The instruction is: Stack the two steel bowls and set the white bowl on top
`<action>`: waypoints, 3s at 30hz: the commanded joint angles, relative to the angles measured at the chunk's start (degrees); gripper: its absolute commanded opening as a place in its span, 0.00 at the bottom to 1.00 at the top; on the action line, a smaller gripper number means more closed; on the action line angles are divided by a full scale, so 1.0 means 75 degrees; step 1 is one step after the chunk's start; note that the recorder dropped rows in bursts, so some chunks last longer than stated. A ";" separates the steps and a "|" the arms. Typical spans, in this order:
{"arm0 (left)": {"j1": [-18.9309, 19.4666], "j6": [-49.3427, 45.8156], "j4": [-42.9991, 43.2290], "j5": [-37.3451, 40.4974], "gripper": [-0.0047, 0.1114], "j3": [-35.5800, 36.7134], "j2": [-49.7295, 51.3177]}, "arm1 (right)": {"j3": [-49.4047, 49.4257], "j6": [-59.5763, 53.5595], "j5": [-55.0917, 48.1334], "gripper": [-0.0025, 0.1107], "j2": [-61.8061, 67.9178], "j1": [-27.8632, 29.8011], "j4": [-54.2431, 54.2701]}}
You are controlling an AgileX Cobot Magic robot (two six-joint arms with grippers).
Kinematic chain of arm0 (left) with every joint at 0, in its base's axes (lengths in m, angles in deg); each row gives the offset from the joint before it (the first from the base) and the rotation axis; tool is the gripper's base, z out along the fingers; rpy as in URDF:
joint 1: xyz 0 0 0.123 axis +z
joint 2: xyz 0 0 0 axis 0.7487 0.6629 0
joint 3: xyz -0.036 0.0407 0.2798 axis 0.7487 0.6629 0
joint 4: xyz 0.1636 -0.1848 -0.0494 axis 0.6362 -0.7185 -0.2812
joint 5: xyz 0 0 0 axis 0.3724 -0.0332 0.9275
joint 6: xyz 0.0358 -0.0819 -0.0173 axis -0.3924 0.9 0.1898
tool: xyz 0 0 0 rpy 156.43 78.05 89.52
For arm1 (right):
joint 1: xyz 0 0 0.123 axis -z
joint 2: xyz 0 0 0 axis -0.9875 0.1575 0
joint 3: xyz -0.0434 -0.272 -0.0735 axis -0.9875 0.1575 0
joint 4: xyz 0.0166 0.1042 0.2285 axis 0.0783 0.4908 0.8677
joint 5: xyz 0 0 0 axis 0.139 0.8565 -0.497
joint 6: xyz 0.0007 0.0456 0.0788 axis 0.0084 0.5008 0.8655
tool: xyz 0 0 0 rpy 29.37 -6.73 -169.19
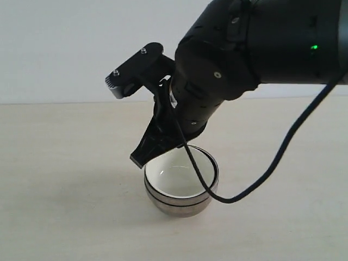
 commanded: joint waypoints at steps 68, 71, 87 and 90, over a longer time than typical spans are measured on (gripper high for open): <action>0.0019 0.0075 -0.0053 -0.0055 0.07 0.0026 -0.0029 | 0.7727 0.5081 0.5212 0.02 -0.8537 0.2090 -0.2142; 0.0019 0.0075 -0.0053 -0.0055 0.07 0.0026 -0.0029 | 0.8244 0.5234 0.5342 0.02 -0.9097 0.2718 -0.2050; 0.0019 0.0075 -0.0053 -0.0055 0.07 0.0026 -0.0029 | 1.0203 0.6301 0.6657 0.02 -1.2889 0.5390 -0.2050; 0.0019 0.0075 -0.0053 -0.0055 0.07 0.0026 -0.0029 | 1.0203 0.6301 0.7270 0.02 -1.2889 0.5390 -0.2042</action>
